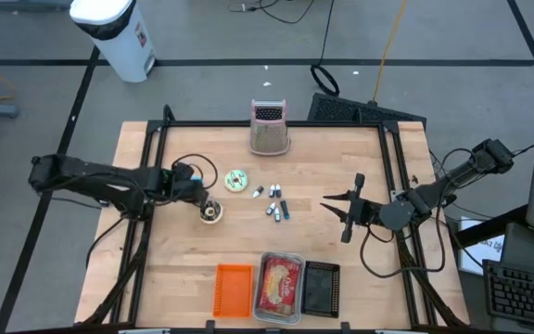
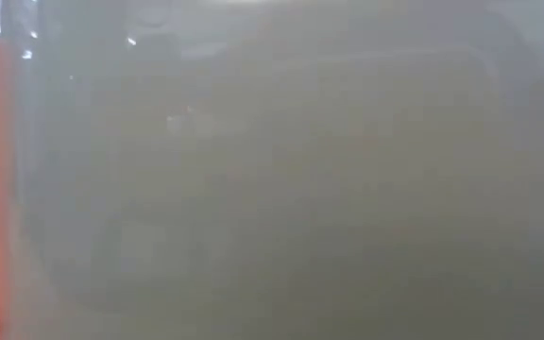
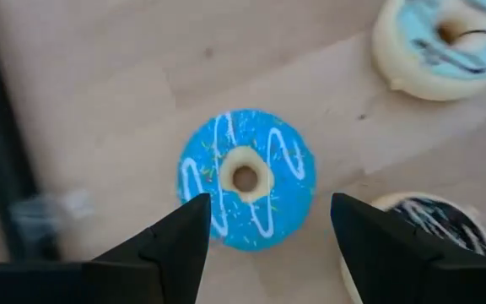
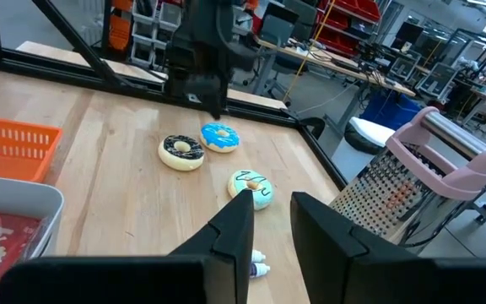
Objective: Pick & Place Food Item
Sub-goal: Put the blue donut into the orange bin
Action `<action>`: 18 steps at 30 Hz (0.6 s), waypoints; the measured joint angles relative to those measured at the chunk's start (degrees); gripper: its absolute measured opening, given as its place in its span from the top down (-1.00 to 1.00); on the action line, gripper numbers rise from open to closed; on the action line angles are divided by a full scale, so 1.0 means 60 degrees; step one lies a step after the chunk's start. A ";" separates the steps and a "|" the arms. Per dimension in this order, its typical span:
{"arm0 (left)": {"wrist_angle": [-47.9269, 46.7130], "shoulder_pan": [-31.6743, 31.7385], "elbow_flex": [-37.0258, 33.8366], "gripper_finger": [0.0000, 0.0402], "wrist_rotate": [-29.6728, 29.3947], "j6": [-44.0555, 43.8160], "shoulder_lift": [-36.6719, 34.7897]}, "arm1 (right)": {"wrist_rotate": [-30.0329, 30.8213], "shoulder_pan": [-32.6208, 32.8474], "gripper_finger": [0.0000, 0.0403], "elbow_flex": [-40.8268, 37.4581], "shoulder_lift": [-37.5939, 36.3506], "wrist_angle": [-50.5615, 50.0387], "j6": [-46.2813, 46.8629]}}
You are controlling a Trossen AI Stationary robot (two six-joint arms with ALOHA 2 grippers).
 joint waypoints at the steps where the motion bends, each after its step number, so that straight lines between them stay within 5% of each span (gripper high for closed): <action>1: 0.0409 0.0253 -0.0368 -0.22 0.0164 0.0084 -0.0062 | 0.0000 -0.0003 0.65 0.0000 0.0000 0.0000 0.0000; 10: 0.1194 0.2262 -0.1228 -0.21 0.0592 0.0944 -0.0199 | 0.0000 -0.0005 0.65 0.0000 0.0000 0.0032 -0.0021; 18: 0.1625 0.2709 -0.1231 -0.21 0.1460 0.1526 0.0409 | 0.0000 -0.0006 0.65 0.0000 0.0000 0.0029 -0.0004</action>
